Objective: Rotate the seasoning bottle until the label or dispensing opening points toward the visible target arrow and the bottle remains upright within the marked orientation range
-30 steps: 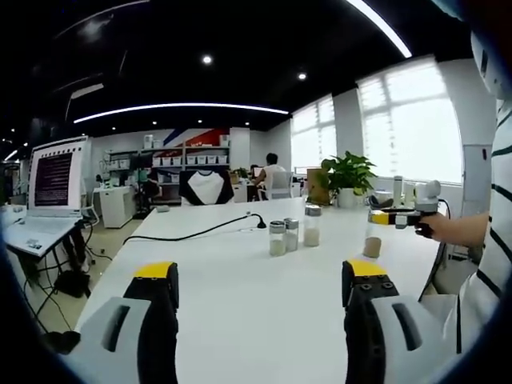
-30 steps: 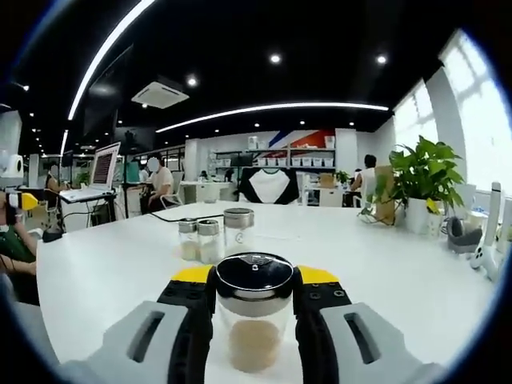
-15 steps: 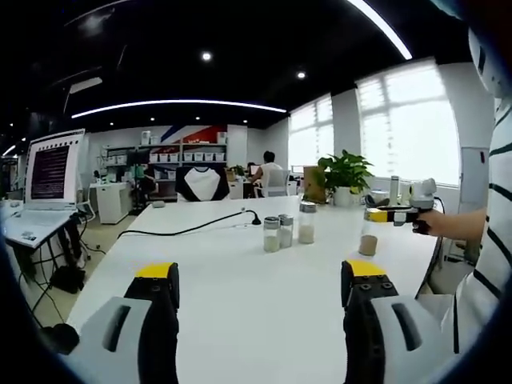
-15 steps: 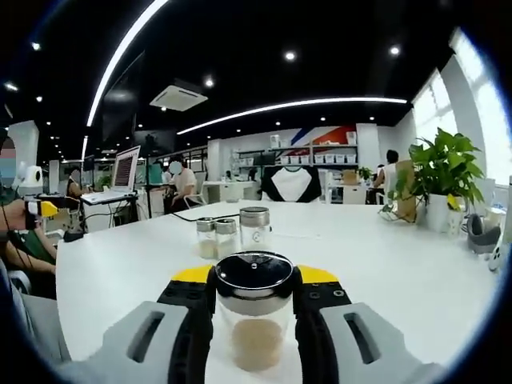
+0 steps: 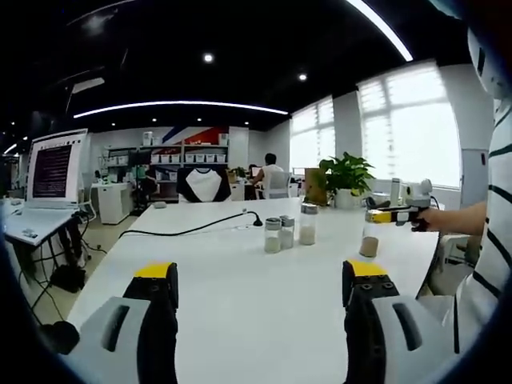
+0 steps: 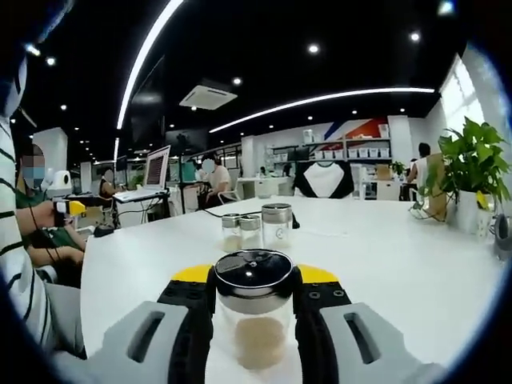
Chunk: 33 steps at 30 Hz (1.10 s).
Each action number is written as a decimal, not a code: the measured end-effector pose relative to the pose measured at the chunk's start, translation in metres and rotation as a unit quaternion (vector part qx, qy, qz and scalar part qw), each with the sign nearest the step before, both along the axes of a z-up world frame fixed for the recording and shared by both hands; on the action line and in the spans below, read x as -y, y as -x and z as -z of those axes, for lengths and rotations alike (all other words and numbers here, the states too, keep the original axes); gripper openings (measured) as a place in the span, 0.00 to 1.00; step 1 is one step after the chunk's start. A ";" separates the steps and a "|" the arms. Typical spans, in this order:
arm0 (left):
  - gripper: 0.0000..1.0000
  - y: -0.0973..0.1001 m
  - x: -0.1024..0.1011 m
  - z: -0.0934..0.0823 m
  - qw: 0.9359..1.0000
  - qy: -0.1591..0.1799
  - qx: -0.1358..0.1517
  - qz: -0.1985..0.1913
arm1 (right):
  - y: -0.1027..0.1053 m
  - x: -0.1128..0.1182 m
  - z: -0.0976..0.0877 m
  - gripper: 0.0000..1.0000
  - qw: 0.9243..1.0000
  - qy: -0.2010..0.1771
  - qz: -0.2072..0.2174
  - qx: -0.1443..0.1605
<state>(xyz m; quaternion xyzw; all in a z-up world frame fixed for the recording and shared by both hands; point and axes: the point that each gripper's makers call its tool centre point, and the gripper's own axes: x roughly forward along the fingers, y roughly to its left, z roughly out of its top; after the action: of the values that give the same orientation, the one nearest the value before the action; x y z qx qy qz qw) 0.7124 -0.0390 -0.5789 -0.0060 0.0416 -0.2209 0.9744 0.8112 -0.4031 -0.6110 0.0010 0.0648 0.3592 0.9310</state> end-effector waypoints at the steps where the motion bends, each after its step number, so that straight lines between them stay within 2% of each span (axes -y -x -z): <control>1: 0.89 0.000 0.000 0.001 1.000 0.000 -0.001 0.001 | 0.000 0.000 0.000 0.36 1.000 -0.001 -0.008 0.000; 9: 0.89 0.002 0.001 0.003 1.000 0.007 -0.003 0.000 | 0.001 0.001 -0.001 0.37 0.999 -0.004 -0.048 0.001; 15: 0.89 0.002 0.000 0.004 1.000 0.006 -0.003 -0.002 | -0.001 0.000 -0.001 0.37 0.999 0.010 -0.031 -0.012; 20: 0.89 0.002 0.001 0.004 1.000 0.006 -0.003 0.000 | 0.000 0.001 -0.004 0.38 1.000 0.010 -0.018 -0.010; 23: 0.89 0.003 0.001 0.005 1.000 0.006 -0.003 0.000 | -0.001 0.004 -0.013 0.42 1.000 -0.005 0.008 0.001; 25: 0.89 0.003 0.001 0.005 1.000 0.008 -0.004 -0.001 | -0.001 0.007 -0.013 0.45 1.000 -0.005 0.030 -0.003; 27: 0.89 0.002 0.002 0.006 1.000 0.009 -0.005 0.000 | -0.003 0.011 -0.012 0.45 0.998 0.006 0.060 0.002; 29: 0.89 0.002 0.003 0.008 1.000 0.009 -0.006 0.001 | -0.004 0.011 -0.012 0.45 0.996 0.000 0.085 -0.002; 30: 0.89 0.002 0.004 0.008 1.000 0.010 -0.007 0.002 | -0.006 0.011 -0.014 0.44 0.995 -0.008 0.100 0.005; 33: 0.89 0.002 0.005 0.009 1.000 0.009 -0.007 0.005 | -0.005 0.007 -0.010 0.43 0.993 -0.008 0.114 -0.005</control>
<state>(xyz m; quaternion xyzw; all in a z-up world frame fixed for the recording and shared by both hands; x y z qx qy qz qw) 0.7105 -0.0441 -0.5875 -0.0165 0.0467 -0.2258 0.9729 0.8167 -0.4104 -0.6007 0.0181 0.0659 0.2510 0.9656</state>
